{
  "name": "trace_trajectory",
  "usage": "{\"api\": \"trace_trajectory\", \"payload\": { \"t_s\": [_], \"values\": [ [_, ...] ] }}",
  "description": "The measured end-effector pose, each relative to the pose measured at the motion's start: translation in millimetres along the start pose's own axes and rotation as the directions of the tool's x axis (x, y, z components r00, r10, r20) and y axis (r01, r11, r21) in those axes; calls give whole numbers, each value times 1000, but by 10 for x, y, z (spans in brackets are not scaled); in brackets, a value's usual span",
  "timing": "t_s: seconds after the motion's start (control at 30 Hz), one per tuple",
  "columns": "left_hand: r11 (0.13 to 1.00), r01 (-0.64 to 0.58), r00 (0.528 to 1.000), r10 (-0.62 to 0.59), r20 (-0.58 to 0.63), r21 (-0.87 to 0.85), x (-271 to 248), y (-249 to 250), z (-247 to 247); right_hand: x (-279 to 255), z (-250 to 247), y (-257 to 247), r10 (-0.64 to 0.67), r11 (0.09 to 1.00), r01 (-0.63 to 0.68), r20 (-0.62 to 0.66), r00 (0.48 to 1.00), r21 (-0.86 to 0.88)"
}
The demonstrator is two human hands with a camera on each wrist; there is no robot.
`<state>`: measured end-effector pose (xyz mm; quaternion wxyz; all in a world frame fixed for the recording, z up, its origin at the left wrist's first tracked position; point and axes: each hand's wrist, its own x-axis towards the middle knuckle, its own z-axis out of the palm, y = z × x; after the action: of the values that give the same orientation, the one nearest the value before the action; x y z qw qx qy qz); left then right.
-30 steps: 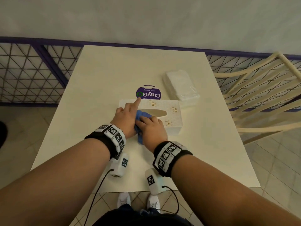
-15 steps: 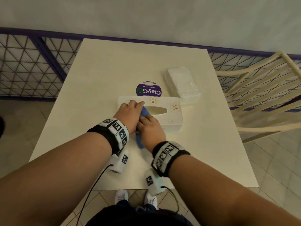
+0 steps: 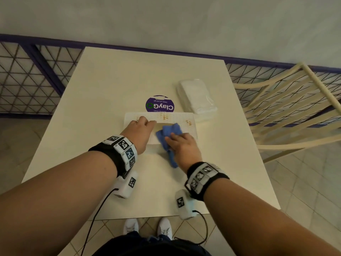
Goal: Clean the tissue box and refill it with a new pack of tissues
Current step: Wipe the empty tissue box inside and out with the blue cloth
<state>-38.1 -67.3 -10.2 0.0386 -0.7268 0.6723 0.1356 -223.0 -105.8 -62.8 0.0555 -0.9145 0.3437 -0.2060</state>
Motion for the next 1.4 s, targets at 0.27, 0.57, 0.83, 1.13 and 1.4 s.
{"api": "trace_trajectory", "payload": {
  "t_s": [0.27,0.57,0.83,1.13,1.4],
  "values": [
    [995,8,1000,-8,-7,99,-26,100,-30,9,-138,88,-76,996,79,81,994,-42],
    [987,-46,999,46,6,157,-44,22,-104,-206,-703,640,610,684,-618,160,776,388],
    [984,-141,988,134,73,109,-117,394,16,71,-1005,343,632,522,-596,193,751,610],
    [993,-59,997,63,37,-106,-91,490,35,571,-410,174,450,883,-429,608,654,-193],
    [967,-24,1000,26,5,-255,-29,435,-6,101,-418,-276,375,911,-394,647,663,-124]
  ]
}}
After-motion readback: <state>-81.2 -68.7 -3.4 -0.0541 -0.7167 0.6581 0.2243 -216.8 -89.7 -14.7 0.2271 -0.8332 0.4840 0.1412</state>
